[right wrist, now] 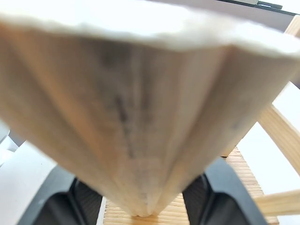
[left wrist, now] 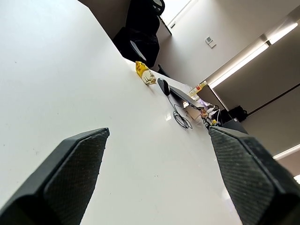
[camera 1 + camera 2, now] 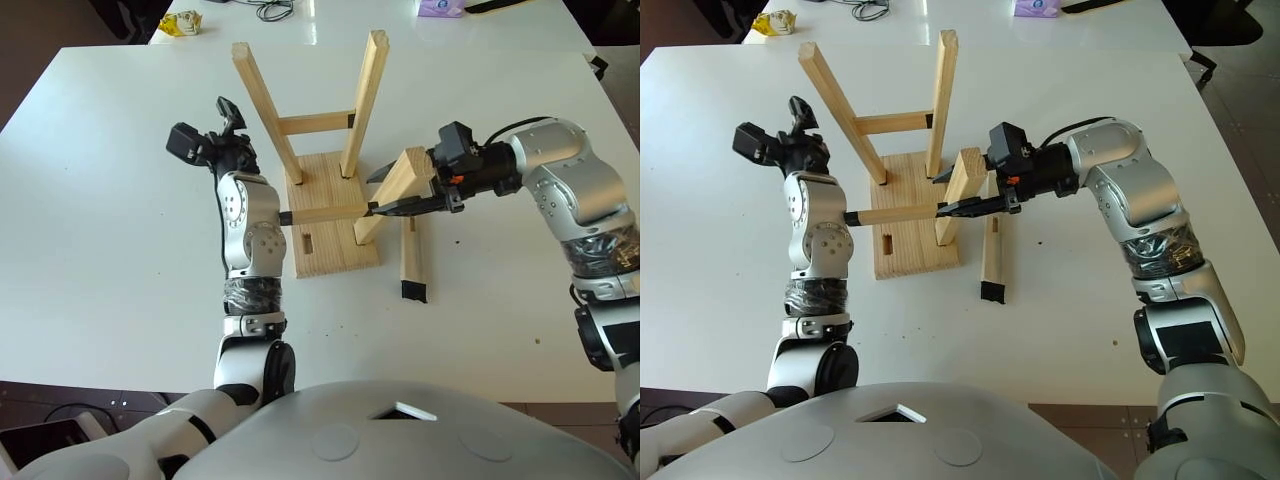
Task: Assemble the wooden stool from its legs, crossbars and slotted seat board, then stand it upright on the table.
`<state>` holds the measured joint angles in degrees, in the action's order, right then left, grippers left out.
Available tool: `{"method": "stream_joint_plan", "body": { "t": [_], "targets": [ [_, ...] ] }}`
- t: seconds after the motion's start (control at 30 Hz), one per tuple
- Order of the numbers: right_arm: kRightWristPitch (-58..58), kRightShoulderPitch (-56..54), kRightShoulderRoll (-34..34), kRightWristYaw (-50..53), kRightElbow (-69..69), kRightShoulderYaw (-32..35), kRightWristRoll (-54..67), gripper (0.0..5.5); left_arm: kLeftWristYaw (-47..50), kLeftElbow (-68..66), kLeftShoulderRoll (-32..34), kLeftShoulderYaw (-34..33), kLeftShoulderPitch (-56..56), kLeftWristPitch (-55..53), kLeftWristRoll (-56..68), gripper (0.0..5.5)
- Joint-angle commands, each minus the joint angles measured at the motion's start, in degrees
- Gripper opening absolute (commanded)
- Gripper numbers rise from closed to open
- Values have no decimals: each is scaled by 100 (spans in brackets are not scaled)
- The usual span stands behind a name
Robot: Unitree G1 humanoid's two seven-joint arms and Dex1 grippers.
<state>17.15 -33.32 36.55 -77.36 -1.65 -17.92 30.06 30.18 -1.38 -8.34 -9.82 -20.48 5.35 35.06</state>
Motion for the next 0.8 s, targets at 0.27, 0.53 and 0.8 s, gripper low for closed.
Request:
{"method": "stream_joint_plan", "body": {
  "t": [0.27,0.53,0.8],
  "targets": [
    [629,522,-264,989,406,461,-248,356,299,1089,-365,-201,604,-767,82,395],
    [1144,1054,303,897,847,1113,65,448,343,1368,-288,-430,745,-949,117,395],
    [1415,1864,1067,1316,794,1397,-504,448,530,1736,-152,-891,896,-1069,44,395]
  ]
}}
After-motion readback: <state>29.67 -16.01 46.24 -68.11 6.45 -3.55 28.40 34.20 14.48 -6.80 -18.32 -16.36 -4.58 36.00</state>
